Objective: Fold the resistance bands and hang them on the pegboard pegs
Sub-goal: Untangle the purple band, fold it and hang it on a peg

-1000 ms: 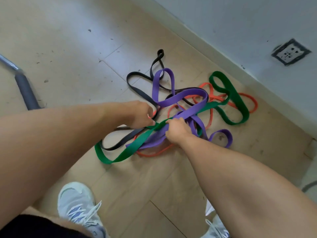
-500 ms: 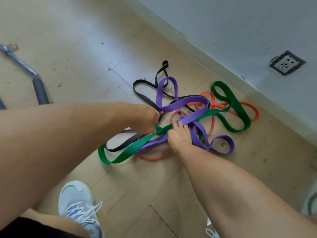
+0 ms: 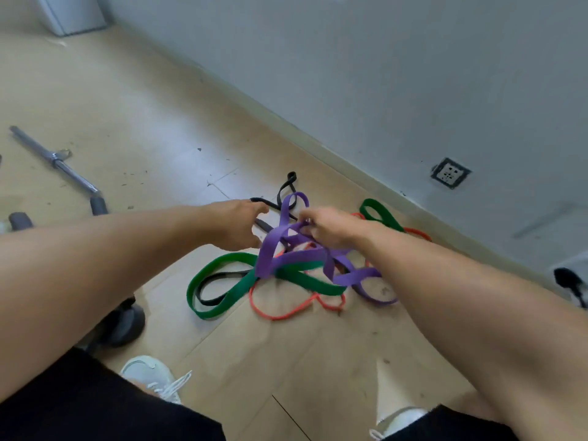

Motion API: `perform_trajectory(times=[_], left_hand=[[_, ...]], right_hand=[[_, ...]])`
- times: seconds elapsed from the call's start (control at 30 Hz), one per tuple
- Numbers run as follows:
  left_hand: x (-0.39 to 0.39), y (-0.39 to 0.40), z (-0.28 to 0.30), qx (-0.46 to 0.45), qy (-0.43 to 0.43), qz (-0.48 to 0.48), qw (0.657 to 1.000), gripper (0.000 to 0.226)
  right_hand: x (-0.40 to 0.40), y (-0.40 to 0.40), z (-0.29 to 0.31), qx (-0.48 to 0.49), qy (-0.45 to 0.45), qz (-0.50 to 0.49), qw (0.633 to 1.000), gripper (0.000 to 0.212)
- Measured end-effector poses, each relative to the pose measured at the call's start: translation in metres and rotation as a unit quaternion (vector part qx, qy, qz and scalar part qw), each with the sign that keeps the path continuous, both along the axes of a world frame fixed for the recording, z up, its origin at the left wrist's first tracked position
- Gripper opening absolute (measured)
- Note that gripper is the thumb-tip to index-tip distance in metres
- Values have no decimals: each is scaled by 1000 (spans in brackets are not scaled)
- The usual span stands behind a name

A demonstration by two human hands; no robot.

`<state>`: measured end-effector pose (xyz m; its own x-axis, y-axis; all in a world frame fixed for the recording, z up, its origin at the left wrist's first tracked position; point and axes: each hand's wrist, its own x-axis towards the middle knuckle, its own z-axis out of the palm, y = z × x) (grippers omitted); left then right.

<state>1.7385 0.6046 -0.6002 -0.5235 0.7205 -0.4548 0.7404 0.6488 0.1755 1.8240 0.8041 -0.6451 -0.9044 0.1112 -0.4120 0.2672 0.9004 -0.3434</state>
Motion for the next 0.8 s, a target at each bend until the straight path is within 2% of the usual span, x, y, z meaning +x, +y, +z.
perform_trajectory(times=[0.07,0.13,0.2,0.27,0.33,0.43,0.5,0.57,0.7,0.77,0.8], left_hand=[[8,0,14,79,-17,23,996,82],[17,2,29,162,-59,58,983,83],[24,4,41,240,-117,100,958,63],[29,7,53,311,-153,140,928,28],[35,8,65,375,-175,168,894,8],[43,10,74,413,-166,155,882,9],[48,14,76,425,-231,166,859,7],[51,20,77,459,-292,176,820,8],[46,29,86,524,-330,226,752,16],[42,29,91,539,-347,240,729,20],[41,27,95,544,-343,229,731,24]], right_hand=[[1,-1,49,15,64,26,997,9],[6,-4,88,19,145,28,989,9],[14,-8,113,17,244,19,969,15],[25,-12,125,-6,324,-9,946,15],[34,-12,124,-36,352,-56,934,15],[41,-6,115,-47,345,-100,932,16],[41,0,110,-54,333,-113,934,13],[39,4,103,-137,271,-111,946,14],[39,8,94,-265,70,-32,961,52],[39,5,94,-265,41,-8,963,52],[39,1,95,-237,53,4,970,47]])
